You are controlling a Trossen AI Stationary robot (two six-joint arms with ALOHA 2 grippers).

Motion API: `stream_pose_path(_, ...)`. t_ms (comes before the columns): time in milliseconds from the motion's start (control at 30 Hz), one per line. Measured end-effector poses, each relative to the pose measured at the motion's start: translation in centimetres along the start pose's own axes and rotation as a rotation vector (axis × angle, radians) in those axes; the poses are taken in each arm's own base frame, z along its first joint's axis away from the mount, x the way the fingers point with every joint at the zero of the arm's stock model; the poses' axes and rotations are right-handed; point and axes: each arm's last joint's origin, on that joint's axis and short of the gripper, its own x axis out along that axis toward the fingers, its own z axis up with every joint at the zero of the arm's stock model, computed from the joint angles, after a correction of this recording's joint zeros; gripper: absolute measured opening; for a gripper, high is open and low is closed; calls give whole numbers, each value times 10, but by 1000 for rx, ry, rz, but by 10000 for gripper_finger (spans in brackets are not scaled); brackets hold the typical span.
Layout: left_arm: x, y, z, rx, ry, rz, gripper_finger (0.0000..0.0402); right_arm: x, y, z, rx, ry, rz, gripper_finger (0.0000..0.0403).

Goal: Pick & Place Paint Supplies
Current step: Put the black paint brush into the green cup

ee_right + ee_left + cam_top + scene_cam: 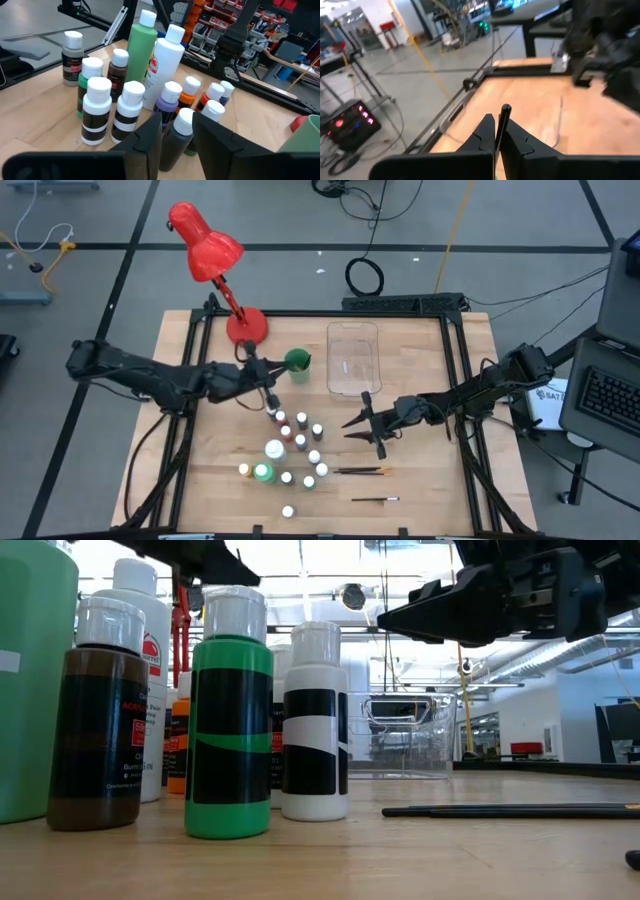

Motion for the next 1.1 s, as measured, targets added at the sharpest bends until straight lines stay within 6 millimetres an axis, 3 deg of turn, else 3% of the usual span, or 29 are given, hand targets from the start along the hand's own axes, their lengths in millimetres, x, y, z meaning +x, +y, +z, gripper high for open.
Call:
stream_pose_path(433, 53, 13, -39, 9, 176, 38, 0, 0, 0, 0, 0, 4, 1, 99)
stream_pose_path(1100, 92, 22, -84, 12, 332, -20, 2, 0, 0, 0, 0, 4, 2, 100)
